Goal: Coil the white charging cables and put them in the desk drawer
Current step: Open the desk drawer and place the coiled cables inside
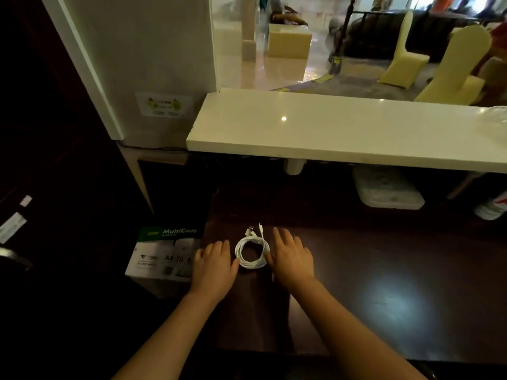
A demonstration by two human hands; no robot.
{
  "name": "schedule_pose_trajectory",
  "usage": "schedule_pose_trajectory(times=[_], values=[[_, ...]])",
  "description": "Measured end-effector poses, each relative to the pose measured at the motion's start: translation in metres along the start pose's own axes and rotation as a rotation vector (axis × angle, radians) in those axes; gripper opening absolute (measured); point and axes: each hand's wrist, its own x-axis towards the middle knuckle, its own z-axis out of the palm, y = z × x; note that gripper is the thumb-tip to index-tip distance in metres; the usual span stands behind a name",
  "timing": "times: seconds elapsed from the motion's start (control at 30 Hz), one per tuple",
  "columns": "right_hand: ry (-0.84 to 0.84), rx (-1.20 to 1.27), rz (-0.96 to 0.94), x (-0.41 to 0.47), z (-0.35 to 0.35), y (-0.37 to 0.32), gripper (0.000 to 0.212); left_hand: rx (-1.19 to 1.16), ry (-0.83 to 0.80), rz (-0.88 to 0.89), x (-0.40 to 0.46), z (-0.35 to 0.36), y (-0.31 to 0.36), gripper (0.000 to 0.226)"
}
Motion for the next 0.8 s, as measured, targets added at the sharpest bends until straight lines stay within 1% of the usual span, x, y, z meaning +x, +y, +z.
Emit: schedule_pose_trajectory(times=[0.07, 0.13, 0.2, 0.3, 0.43, 0.5, 0.63, 0.8], values=[[-0.053, 0.022, 0.018, 0.02, 0.007, 0.0, 0.064, 0.007, -0.044, -0.012, 0.013, 0.015, 0.002, 0.058], [-0.102, 0.038, 0.042, 0.035, 0.014, 0.001, 0.061, 0.001, -0.089, -0.033, 0.021, 0.028, 0.006, 0.058], [-0.158, 0.07, 0.055, 0.046, 0.021, 0.004, 0.051, -0.014, -0.123, -0.051, 0.025, 0.037, 0.009, 0.055], [-0.221, 0.222, 0.083, 0.056, 0.032, 0.008, 0.032, -0.037, -0.16, -0.077, 0.026, 0.044, 0.01, 0.053], [-0.282, 0.414, 0.167, 0.06, 0.031, 0.009, 0.022, -0.135, -0.209, -0.149, 0.03, 0.045, 0.011, 0.047], [-0.283, 0.504, 0.214, 0.063, 0.031, 0.009, 0.02, -0.261, -0.211, -0.199, 0.032, 0.043, 0.013, 0.041], [-0.274, 0.638, 0.335, 0.063, 0.037, 0.009, 0.016, -0.648, -0.232, -0.299, 0.039, 0.045, 0.015, 0.035], [-0.227, 0.77, 0.427, 0.058, 0.038, 0.009, 0.015, -0.925, -0.217, -0.406, 0.038, 0.043, 0.017, 0.032]])
